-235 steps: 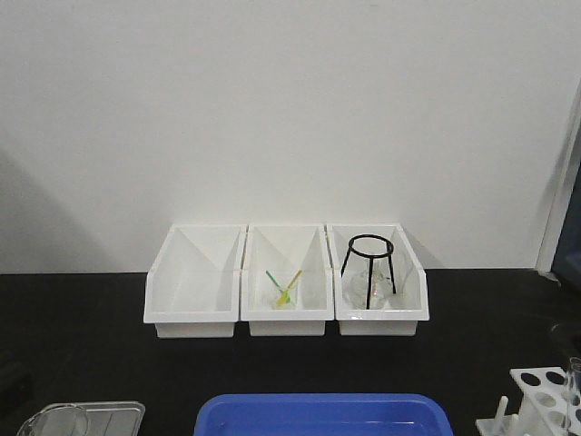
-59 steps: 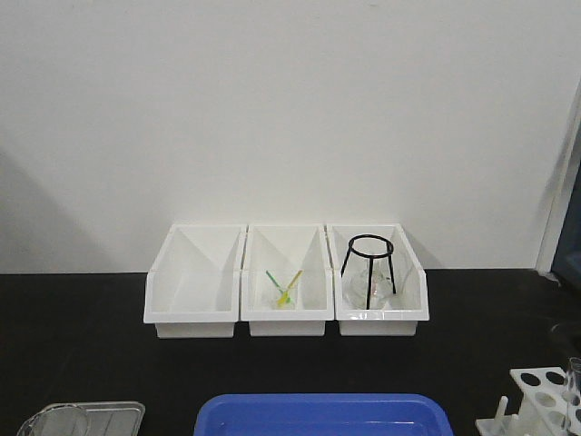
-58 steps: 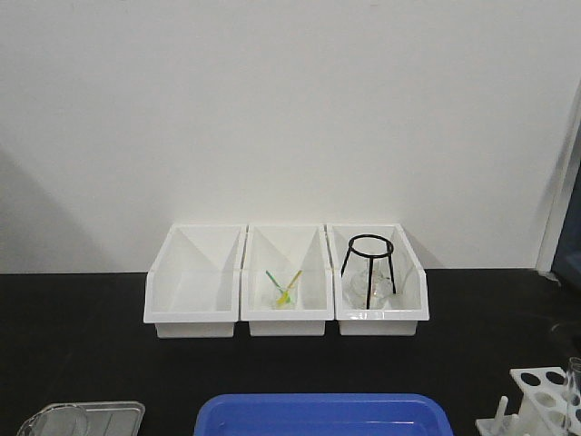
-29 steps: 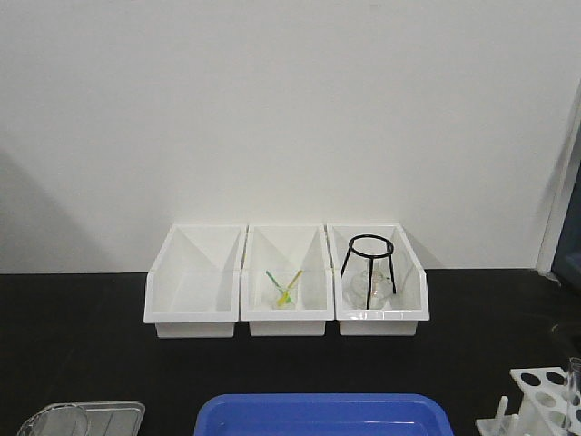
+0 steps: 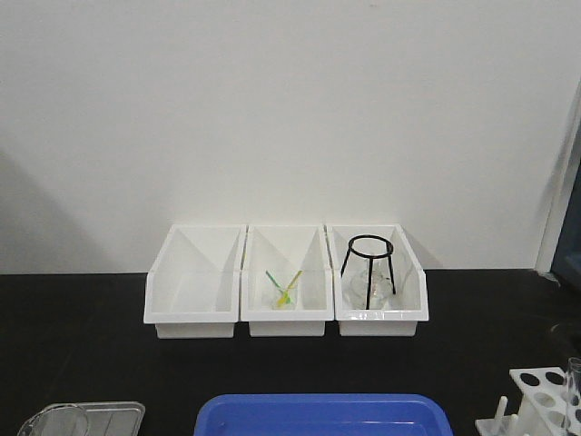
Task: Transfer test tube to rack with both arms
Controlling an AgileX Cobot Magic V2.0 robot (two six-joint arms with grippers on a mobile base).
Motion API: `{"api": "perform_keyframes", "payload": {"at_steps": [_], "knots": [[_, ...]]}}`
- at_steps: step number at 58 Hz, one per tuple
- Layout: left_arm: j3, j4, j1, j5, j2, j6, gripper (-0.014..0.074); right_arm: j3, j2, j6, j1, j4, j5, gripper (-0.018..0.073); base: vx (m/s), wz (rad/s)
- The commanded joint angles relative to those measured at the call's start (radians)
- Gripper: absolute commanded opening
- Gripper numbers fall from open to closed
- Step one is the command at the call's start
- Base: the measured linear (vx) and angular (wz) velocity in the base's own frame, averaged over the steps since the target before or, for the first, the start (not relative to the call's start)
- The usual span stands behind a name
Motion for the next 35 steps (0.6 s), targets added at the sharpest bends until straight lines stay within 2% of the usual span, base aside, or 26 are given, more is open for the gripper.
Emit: {"api": "perform_keyframes", "payload": {"at_steps": [1, 4, 35], "knots": [[0.004, -0.009, -0.001, -0.083, -0.017, -0.008, -0.0003, 0.008, -0.018, -0.104, 0.001, 0.109, -0.074, -0.0011, 0.00, 0.00], [0.004, -0.009, -0.001, -0.083, -0.017, -0.008, -0.0003, 0.007, -0.019, -0.122, 0.001, 0.129, -0.054, -0.0011, 0.00, 0.00], [0.004, -0.009, -0.001, -0.083, -0.017, -0.008, -0.0003, 0.007, -0.019, -0.122, 0.001, 0.112, -0.054, -0.0011, 0.00, 0.00]]}}
